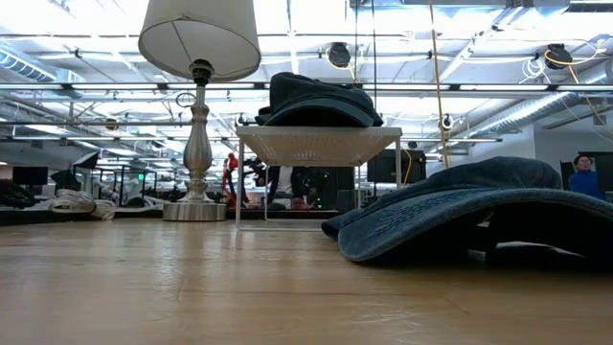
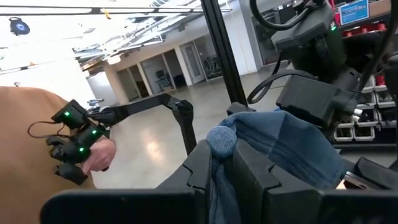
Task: Pick & Place hat
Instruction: Stack the blue cap on top of the other blue cap on the shelf
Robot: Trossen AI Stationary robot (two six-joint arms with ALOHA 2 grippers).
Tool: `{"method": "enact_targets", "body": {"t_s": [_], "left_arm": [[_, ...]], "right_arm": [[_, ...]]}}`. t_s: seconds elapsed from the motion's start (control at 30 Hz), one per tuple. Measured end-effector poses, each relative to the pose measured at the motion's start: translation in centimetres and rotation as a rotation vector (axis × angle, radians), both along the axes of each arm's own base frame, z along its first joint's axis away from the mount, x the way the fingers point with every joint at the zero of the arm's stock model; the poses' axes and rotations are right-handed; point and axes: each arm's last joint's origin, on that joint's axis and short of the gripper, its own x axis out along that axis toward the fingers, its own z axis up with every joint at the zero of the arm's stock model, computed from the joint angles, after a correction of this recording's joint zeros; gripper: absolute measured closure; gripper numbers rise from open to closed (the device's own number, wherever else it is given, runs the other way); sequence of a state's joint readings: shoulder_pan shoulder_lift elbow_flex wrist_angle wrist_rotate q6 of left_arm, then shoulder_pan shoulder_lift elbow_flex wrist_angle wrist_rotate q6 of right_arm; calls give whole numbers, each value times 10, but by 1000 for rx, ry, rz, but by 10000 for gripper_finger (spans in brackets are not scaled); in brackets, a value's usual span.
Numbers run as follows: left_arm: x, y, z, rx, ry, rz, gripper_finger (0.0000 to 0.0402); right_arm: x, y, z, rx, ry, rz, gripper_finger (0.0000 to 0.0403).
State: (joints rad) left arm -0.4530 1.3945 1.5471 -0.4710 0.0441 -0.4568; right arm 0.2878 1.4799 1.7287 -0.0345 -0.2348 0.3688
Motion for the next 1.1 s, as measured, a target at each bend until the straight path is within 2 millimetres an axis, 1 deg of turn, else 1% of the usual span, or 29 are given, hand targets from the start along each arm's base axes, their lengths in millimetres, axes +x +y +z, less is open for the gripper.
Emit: {"method": "enact_targets", "body": {"t_s": [0.07, 0.13, 0.23, 0.37, 0.4, 0.43, 0.53, 0.7, 0.83, 0.97, 1.1], "left_arm": [[0, 0, 0, 3, -1, -1, 231], [0, 0, 0, 2, -1, 0, 252], [0, 0, -1, -4, 11, 3, 297], [0, 0, -1, -7, 16, 4, 369], [0, 0, -1, -8, 17, 2, 383], [0, 0, -1, -9, 18, -2, 389], [-2, 1, 0, -10, 19, -5, 387], [-9, 4, 0, 13, 46, -8, 393], [-15, 7, 0, 45, 59, -18, 394], [-20, 9, 0, 67, 81, -28, 394], [-23, 9, -4, 74, 125, -59, 394]], "right_arm": [[0, 0, 0, 0, 1, 0, 373], [0, 0, 0, 0, 0, -1, 373], [-1, 0, 1, 1, -4, -3, 373], [-2, 0, 1, 7, 0, 4, 373], [-2, 1, 1, 10, 3, 9, 370], [-2, 2, 1, 11, 4, 12, 362], [-3, 5, 0, 6, 10, 21, 328], [-4, 7, 2, -31, -33, 22, 267], [-11, 3, 6, -32, -35, 19, 231], [-23, -5, 15, -55, -65, 0, 210], [-37, -21, 22, -65, -50, -45, 208]]}}
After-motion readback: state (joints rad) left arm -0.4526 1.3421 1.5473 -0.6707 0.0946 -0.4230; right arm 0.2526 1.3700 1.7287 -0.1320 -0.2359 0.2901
